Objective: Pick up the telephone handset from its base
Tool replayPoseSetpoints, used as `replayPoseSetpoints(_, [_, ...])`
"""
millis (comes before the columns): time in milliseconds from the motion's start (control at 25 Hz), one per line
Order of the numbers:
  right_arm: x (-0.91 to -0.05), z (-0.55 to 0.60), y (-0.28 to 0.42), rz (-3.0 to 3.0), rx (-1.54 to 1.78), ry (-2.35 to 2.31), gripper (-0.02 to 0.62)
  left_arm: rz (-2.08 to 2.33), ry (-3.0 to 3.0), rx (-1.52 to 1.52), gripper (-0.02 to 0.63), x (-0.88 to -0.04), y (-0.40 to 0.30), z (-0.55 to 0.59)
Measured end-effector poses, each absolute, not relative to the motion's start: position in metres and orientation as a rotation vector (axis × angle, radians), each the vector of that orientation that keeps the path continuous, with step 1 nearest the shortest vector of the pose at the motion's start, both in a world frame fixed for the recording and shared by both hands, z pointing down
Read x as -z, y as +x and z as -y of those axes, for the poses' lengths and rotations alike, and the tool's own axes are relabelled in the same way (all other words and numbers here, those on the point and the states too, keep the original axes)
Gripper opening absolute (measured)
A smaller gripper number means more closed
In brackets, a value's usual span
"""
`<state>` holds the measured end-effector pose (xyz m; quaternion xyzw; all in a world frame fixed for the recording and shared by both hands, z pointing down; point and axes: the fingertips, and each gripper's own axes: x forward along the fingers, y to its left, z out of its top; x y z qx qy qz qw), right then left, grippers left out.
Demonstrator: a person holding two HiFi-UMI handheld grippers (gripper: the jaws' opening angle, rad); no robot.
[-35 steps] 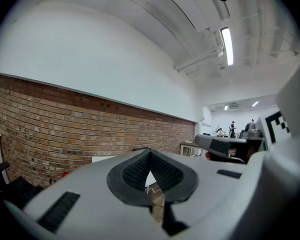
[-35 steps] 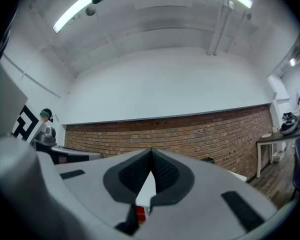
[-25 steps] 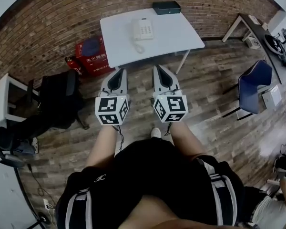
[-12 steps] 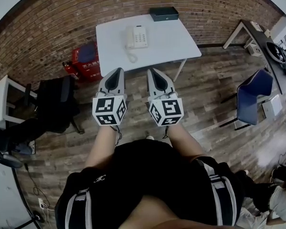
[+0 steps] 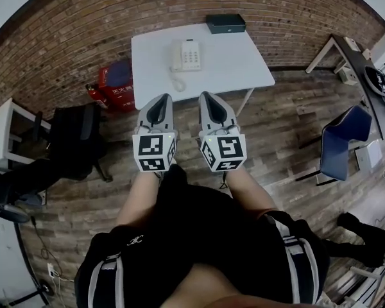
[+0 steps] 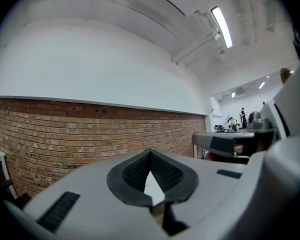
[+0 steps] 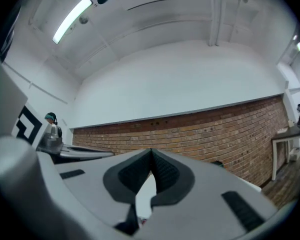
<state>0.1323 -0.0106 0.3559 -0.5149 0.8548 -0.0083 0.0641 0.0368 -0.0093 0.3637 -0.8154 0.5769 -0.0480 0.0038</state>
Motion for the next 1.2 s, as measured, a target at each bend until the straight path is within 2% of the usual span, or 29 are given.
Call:
replayPoseSetpoints(680, [-0.377, 0.153, 0.08, -2.593, 0.008, -1.605, -0.003, -1.836, -2.592, 0.125, 0.0, -0.384, -0.016, 0.15])
replayPoseSetpoints(1200, [-0.406, 0.302, 0.03, -2.653, 0.178, -1.718, -0.002, -1.799, -2.717, 0.179, 0.0, -0.41, -0.061, 0.289])
